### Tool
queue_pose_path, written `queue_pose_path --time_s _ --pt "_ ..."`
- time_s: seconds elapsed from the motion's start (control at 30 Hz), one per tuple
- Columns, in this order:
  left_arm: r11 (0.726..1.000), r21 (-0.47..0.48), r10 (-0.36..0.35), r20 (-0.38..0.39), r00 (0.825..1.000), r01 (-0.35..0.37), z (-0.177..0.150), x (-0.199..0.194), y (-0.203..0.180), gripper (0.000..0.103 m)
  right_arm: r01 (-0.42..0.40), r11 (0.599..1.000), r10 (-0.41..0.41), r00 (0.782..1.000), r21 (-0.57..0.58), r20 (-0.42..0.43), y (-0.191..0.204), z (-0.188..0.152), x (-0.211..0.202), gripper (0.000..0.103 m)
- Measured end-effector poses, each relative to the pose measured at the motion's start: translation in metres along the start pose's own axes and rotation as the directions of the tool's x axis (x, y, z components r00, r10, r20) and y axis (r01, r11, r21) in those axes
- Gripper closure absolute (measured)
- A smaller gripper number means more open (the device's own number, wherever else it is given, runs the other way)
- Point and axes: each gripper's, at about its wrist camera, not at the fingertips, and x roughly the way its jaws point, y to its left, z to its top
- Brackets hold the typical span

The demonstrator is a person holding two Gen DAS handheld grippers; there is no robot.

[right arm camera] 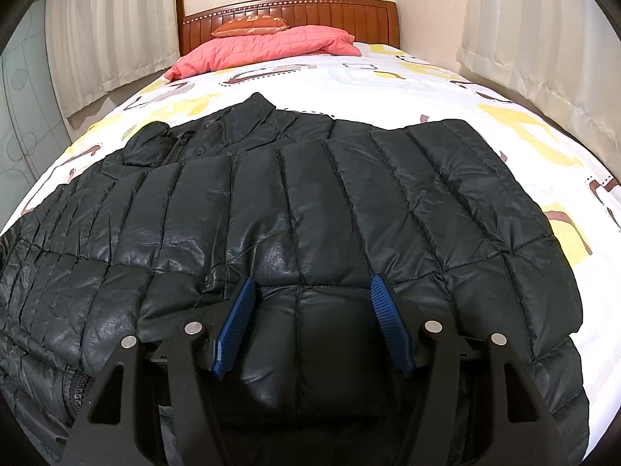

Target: Fold large clothes

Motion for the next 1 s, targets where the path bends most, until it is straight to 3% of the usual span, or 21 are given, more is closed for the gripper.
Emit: queue_pose_path --time_s 0.2,0.53,0.6,0.7,0.87,1.0 --pt "0.978 0.176 -0.095 -0.104 0.990 0.112 -0.031 0.018 -0.092 0.098 -0.004 1.000 0.004 1.000 0.005 0.002 -0.001 0.002 -0.001 0.041" --pt "0.935 0.304 -0.111 -0.237 0.965 0.182 -0.061 0.076 -0.157 0.095 -0.004 1.000 0.004 1.000 0.007 0.003 -0.002 0.002 -0.001 0.041" --pt "0.937 0.295 -0.114 -0.252 0.961 0.189 -0.062 0.076 -0.157 0.085 0.000 1.000 0.000 1.000 0.005 0.003 -0.002 0.001 -0.001 0.041" --pt "0.941 0.245 -0.171 -0.250 0.953 0.233 -0.056 0.062 -0.151 0.032 0.000 1.000 0.000 1.000 0.005 -0.005 -0.003 0.004 0.000 0.041" --pt "0.936 0.232 -0.217 -0.210 0.953 0.264 -0.040 0.029 -0.134 0.030 -0.005 1.000 0.006 1.000 0.022 -0.023 0.003 0.013 -0.008 0.041" --pt "0.956 0.207 -0.179 -0.157 0.971 0.209 -0.022 0.019 -0.102 0.029 -0.084 0.996 0.084 0.996 0.040 0.004 0.029 0.019 -0.029 0.040"
